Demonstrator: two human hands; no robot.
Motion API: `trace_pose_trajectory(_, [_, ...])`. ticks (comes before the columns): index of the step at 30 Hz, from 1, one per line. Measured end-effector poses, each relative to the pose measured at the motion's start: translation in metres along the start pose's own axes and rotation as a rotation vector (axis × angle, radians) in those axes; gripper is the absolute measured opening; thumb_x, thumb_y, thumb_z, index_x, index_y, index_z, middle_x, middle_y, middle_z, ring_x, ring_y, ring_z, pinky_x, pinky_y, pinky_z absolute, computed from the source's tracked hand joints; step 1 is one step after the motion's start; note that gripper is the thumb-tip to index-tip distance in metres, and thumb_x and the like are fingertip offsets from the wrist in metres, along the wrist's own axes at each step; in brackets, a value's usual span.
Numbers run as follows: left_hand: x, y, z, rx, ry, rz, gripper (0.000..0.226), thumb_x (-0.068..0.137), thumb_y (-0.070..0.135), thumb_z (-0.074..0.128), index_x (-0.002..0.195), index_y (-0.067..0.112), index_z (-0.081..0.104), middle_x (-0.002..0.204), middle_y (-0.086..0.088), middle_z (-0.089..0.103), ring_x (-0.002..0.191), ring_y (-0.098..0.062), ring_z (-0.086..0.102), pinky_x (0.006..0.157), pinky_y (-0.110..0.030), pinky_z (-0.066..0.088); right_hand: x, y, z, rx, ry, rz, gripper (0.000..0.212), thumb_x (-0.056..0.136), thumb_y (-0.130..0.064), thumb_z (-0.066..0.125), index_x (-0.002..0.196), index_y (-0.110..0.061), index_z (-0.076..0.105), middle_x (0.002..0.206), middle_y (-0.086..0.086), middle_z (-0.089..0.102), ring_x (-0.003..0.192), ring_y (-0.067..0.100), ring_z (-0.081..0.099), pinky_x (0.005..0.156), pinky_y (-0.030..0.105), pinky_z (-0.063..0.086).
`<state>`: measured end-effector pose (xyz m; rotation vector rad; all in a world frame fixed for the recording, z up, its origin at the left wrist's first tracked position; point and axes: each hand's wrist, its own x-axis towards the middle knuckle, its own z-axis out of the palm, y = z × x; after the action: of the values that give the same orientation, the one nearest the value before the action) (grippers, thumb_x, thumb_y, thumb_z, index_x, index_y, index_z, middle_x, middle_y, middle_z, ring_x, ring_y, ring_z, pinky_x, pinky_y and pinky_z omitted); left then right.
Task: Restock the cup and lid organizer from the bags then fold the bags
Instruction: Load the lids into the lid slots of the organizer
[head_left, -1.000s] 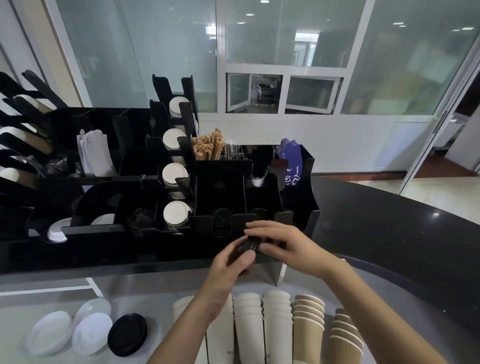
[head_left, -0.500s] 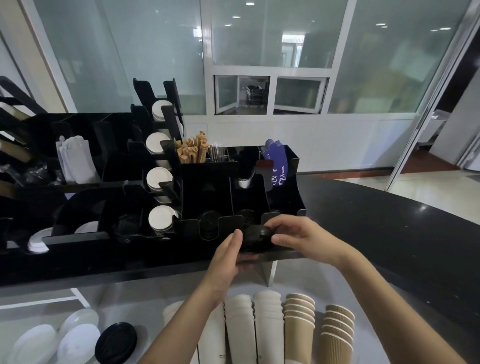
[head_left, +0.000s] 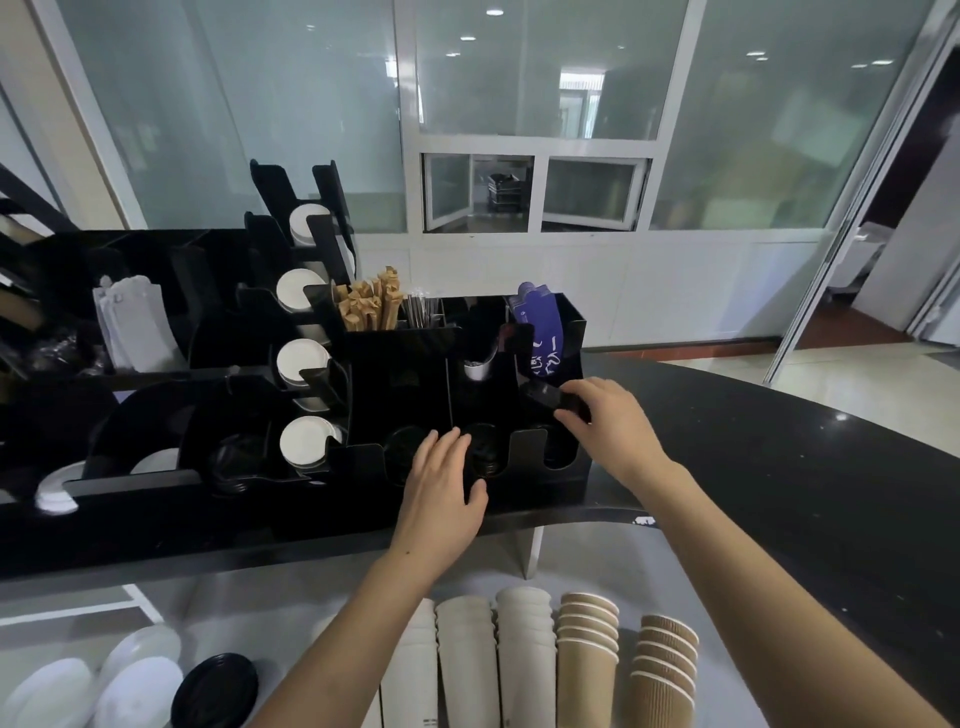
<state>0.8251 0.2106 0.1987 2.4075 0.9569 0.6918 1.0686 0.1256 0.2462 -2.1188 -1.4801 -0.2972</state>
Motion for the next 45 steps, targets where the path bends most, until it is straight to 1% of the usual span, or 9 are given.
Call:
trace_pose_trajectory(8, [0.002,-0.008,-0.001,0.131,-0.039,0.044,0.067,0.102,0.032,0.052,0.161,0.019,0.024,0.169,0.010,0.015,0.156,-0.010,-0.001,0.124,-0.032,0.018,0.002,0.009,0.028,-0.332,-0.189,-0.129,0.029,0.096,-0.031,0.068,0.124,-0.022,0.070,0.120,-0.003,0.073,0.114,0.023,0.066,0.117,0.046,0.027])
trace_pose_trajectory(14, [-0.001,-0.009,0.001,0.165,-0.047,0.056,0.070,0.101,0.032,0.053,0.161,0.018,0.021,0.169,0.010,0.009,0.156,-0.010,-0.006,0.122,-0.033,0.026,-0.001,0.014,0.039,-0.464,-0.284,-0.132,0.031,0.094,-0.034,0.071,0.124,-0.030,0.063,0.107,-0.006,0.076,0.113,0.021,0.067,0.121,0.051,0.019])
trace_pose_trajectory(25, [-0.001,-0.007,0.005,0.134,-0.053,0.029,0.068,0.100,0.030,0.055,0.160,0.018,0.024,0.167,0.012,0.006,0.155,-0.008,-0.009,0.115,-0.034,0.043,-0.001,0.009,0.041,-0.610,-0.353,-0.185,0.032,0.097,-0.041,0.068,0.127,-0.034,0.069,0.121,-0.008,0.073,0.120,0.024,0.059,0.116,0.052,0.026])
trace_pose_trajectory(30, [-0.002,-0.006,0.007,0.135,-0.052,0.033,0.067,0.100,0.030,0.055,0.159,0.019,0.024,0.166,0.014,0.004,0.155,-0.007,-0.012,0.114,-0.030,0.040,0.000,0.004,0.044,-0.680,-0.380,-0.156,0.023,0.097,-0.036,0.066,0.120,-0.033,0.070,0.109,-0.007,0.074,0.112,0.023,0.057,0.109,0.049,0.031])
trace_pose_trajectory(34, [-0.004,-0.006,0.006,0.129,-0.066,0.034,0.067,0.101,0.029,0.055,0.159,0.019,0.024,0.168,0.014,0.001,0.155,-0.006,-0.014,0.116,-0.031,0.039,0.000,0.002,0.043,-0.676,-0.406,-0.148,0.027,0.097,-0.029,0.064,0.124,-0.032,0.067,0.113,-0.006,0.073,0.115,0.024,0.054,0.106,0.047,0.034])
trace_pose_trajectory(36, [-0.004,-0.006,0.004,0.114,-0.076,0.042,0.067,0.101,0.028,0.054,0.160,0.018,0.024,0.169,0.014,0.001,0.155,-0.006,-0.014,0.118,-0.032,0.036,-0.001,0.003,0.042,-0.646,-0.391,-0.161,0.031,0.098,-0.030,0.064,0.128,-0.031,0.065,0.118,-0.006,0.072,0.119,0.024,0.052,0.106,0.047,0.033])
trace_pose_trajectory(40, [-0.008,-0.008,-0.003,0.056,-0.100,0.058,0.062,0.104,0.026,0.052,0.160,0.021,0.026,0.171,0.010,0.004,0.156,-0.006,-0.010,0.127,-0.035,0.015,-0.011,0.005,0.041,-0.485,-0.238,-0.144,0.037,0.099,-0.030,0.061,0.136,-0.027,0.063,0.131,-0.004,0.068,0.126,0.026,0.054,0.113,0.047,0.029])
trace_pose_trajectory(42, [-0.017,-0.005,-0.006,-0.008,-0.073,0.032,0.057,0.104,0.025,0.052,0.158,0.023,0.032,0.169,0.010,0.013,0.157,-0.008,0.002,0.128,-0.035,0.016,-0.022,0.002,0.040,-0.358,-0.096,-0.120,0.040,0.095,-0.025,0.066,0.135,-0.022,0.065,0.133,0.000,0.067,0.127,0.028,0.057,0.115,0.050,0.031])
trace_pose_trajectory(45, [-0.038,-0.003,-0.005,-0.102,-0.021,-0.042,0.049,0.104,0.023,0.053,0.152,0.027,0.041,0.160,0.013,0.030,0.149,-0.006,0.025,0.124,-0.033,0.026,-0.046,-0.010,0.040,-0.204,0.075,-0.111,0.039,0.092,-0.021,0.070,0.131,-0.019,0.067,0.133,0.002,0.067,0.125,0.027,0.058,0.106,0.048,0.042])
